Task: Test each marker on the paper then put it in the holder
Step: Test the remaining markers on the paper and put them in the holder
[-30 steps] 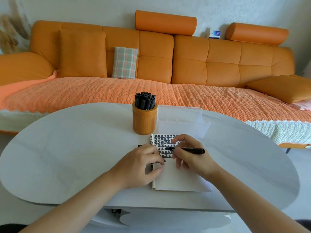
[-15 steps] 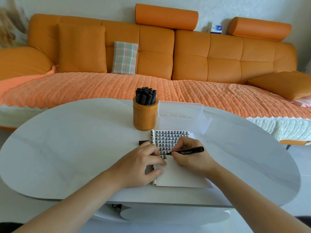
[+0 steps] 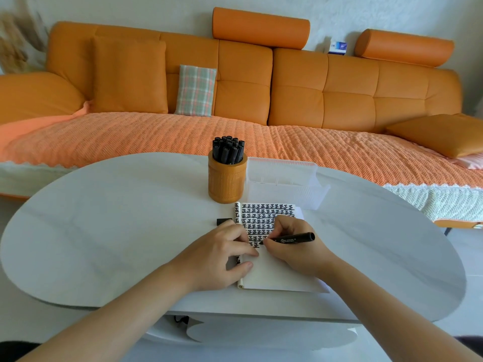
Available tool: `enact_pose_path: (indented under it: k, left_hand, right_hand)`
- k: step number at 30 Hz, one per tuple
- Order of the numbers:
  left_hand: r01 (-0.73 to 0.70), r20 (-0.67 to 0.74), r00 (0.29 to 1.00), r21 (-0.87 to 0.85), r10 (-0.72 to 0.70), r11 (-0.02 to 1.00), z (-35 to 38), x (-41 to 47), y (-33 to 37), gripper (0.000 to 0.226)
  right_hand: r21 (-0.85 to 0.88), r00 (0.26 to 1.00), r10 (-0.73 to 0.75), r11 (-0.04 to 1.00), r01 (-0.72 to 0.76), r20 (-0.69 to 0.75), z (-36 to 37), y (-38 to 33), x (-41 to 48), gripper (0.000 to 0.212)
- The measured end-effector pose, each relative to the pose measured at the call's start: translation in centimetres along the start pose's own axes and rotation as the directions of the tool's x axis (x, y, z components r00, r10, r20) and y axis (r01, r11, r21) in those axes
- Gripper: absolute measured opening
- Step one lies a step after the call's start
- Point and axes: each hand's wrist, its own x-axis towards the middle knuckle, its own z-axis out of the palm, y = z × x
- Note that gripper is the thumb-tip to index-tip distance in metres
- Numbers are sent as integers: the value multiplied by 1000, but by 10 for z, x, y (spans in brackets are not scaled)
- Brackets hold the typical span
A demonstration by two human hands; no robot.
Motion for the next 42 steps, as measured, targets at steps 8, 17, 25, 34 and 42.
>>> enact_pose_path:
  k: [8, 17, 25, 34, 42]
  left_hand:
    - [7, 4, 1000, 5, -7, 1000, 0, 0, 0, 22]
    - [4, -3, 1000, 5, -4, 1000, 1, 0, 0, 22]
    - [4, -5, 1000, 5, -3, 1000, 0, 0, 0, 23]
    - [3, -4, 1000, -3, -3, 1000, 1, 0, 0, 22]
    - [-2, 0, 1000, 1, 2, 1000, 0, 0, -1, 22]
  right_hand:
    - [9, 1000, -21, 1000, 21, -7, -1, 0, -2, 20]
    - [31, 1000, -5, 1000, 5, 3, -3, -1, -1, 21]
    - [15, 999, -41, 999, 41, 1, -1, 0, -2, 19]
    - [4, 996, -52, 999, 52, 70, -4, -1, -1, 17]
    - [76, 999, 7, 997, -10, 37, -5, -2, 1, 21]
